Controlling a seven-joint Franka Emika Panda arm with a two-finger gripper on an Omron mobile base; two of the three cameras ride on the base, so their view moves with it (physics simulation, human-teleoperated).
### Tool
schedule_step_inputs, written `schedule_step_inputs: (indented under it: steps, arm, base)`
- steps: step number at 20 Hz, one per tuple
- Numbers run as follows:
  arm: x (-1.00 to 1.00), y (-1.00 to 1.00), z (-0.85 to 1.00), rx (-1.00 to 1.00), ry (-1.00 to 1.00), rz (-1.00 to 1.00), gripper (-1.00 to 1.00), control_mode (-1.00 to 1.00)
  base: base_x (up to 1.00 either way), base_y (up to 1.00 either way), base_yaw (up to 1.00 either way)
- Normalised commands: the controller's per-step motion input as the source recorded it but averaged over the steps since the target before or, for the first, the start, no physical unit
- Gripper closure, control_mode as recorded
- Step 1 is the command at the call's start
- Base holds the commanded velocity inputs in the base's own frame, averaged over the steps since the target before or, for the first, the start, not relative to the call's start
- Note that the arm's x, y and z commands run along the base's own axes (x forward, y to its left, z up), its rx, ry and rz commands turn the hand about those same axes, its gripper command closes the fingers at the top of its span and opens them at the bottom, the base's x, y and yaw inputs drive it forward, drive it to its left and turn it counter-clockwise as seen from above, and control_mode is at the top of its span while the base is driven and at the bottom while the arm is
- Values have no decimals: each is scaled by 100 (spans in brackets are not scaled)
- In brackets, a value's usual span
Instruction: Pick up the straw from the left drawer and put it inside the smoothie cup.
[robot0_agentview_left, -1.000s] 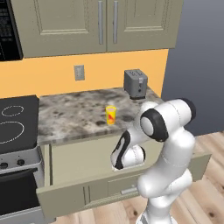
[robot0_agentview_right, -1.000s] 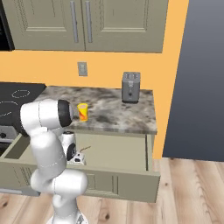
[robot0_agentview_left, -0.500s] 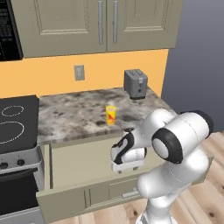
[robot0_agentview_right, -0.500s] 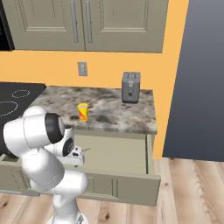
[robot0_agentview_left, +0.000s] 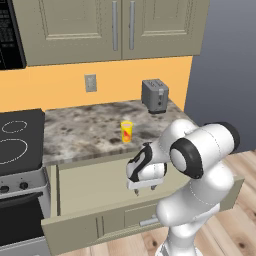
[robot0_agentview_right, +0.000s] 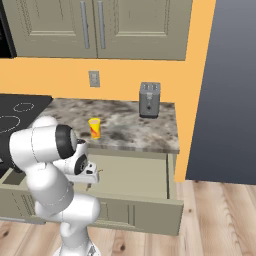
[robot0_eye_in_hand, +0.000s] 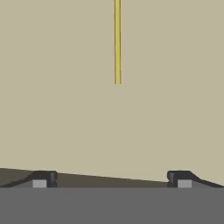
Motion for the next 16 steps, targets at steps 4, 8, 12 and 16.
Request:
schedule_step_inputs:
  steps: [4,8,12,16]
  arm:
    - [34,0,0,0,0,0,-100,-100]
    - [25,0,0,0,-1,0,-100,-100]
    - [17,0,-7,0,-6,0,-100,-100]
    - [15,0,-13,0,-6,0,-100,-100]
  base:
    - [0,0,0]
    - [0,0,0]
    - [0,0,0]
    - [0,0,0]
